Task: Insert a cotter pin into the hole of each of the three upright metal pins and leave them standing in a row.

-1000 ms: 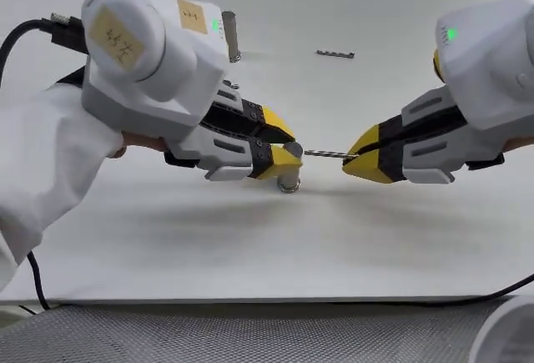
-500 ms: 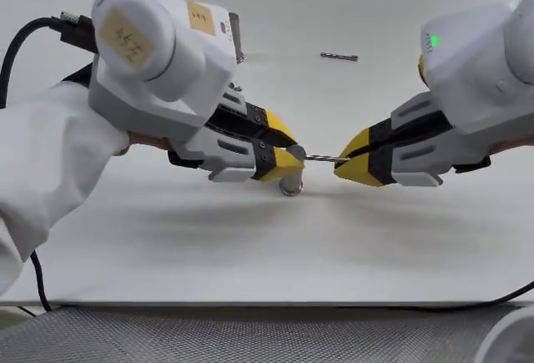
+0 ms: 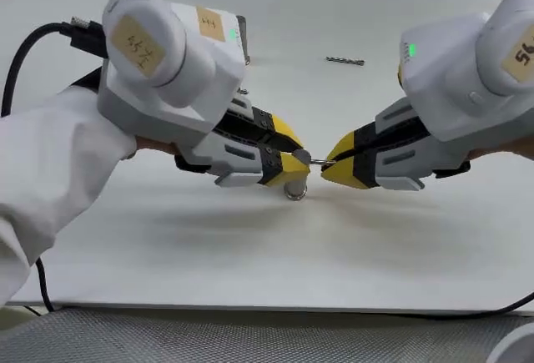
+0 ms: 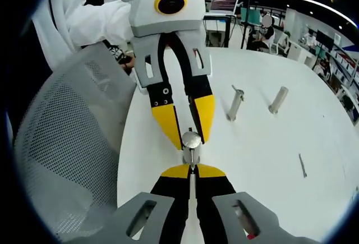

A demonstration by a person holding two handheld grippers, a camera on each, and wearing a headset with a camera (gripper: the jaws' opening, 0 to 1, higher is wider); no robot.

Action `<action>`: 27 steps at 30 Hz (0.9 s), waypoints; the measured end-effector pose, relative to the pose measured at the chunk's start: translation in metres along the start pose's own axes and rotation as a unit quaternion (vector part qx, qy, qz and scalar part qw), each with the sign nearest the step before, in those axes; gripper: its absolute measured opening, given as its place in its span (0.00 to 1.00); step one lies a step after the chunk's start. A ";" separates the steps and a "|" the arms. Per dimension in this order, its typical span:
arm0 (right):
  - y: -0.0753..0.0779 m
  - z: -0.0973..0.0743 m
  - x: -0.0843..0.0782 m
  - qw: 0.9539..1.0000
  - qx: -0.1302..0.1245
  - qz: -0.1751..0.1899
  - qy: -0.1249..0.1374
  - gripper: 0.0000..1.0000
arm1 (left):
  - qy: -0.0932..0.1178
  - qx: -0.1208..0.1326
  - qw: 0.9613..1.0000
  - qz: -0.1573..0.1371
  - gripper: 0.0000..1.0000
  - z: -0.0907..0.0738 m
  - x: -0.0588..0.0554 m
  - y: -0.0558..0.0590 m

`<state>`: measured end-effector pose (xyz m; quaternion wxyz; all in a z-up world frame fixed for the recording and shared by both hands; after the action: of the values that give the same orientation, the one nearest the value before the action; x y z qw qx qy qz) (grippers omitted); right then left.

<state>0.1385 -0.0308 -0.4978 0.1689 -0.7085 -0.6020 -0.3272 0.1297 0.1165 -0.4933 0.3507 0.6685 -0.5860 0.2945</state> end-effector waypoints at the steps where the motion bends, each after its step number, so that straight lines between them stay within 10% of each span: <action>1: 0.000 0.001 0.001 1.000 0.001 0.000 0.000 0.00 | 0.000 0.000 1.000 0.000 0.10 0.000 0.000 0.000; 27: 0.001 -0.002 0.001 1.000 -0.002 -0.027 -0.005 0.09 | 0.001 -0.001 1.000 -0.001 0.10 -0.001 0.001 0.001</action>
<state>0.1393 -0.0311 -0.4955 0.1553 -0.6942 -0.6211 -0.3290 0.1289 0.1173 -0.4918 0.3525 0.6683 -0.5853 0.2942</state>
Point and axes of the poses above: the centre of the closed fingertips' face, and the gripper's own axes: z roughly forward along the fingers, y roughly to its right, x roughly out of its top, the point moved 10 cm from there along -z, roughly backward along the fingers, and after that the axes turned 11 degrees about -x, right-handed, at the moved point
